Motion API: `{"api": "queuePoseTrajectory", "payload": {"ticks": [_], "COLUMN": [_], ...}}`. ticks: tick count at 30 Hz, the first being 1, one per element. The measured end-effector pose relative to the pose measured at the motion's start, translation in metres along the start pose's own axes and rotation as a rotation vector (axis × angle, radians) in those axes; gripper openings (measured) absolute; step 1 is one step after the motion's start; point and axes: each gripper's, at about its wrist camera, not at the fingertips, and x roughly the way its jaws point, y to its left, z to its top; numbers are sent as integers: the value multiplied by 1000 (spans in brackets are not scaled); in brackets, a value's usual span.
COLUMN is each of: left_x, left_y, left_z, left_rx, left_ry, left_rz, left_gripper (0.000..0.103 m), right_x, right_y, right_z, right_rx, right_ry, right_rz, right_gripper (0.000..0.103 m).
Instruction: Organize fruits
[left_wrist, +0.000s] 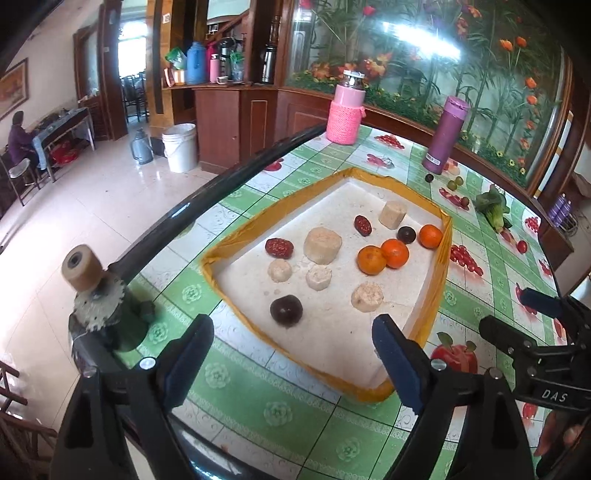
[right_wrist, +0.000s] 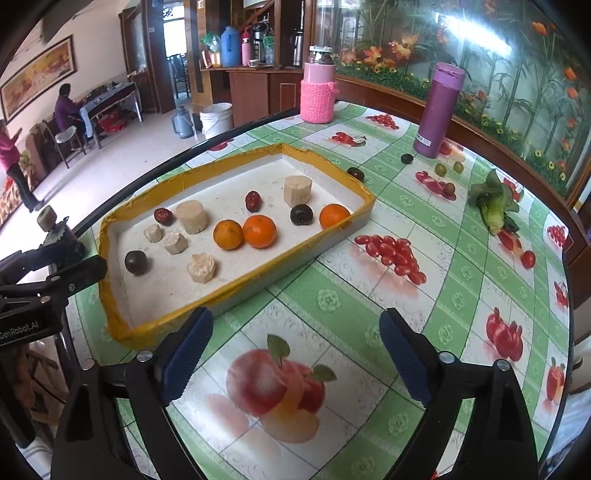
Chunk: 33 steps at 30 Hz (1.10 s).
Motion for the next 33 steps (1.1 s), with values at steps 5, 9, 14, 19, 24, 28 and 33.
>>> {"api": "queuePoseTrajectory", "payload": {"ticks": [5,9,14,19,24,28,33], "left_x": [-8,-5,0,3,-3,-5,0], "left_y": [-1,0,-1,3,4,6,18], "left_z": [-9,-7,-6,-4,-5,-3,3], "left_rx": [4,30,69,86,135,155,126], "left_ry": [-27,-41,-27,-19,-55,-72,-52], "left_rz": [38,36,6,-41,-76,-66,-132], "left_gripper": [94,97,97,97,103,103,103], "right_x": [-10,-20,-26,-29,-32,-31,-34], "right_y": [1,2,5,15,22,29,35], "right_z": [-12,-17,-25,-33,-39,-44,-50], "right_rx": [21,61,144,208,249,250,244], "right_ry": [-16,-29,-52,-72,-73,-60,-56], "right_rz": [-15,-33,-63,-120,-149,-179,-215], "right_gripper": [96,98,98,98,98,98,98]}}
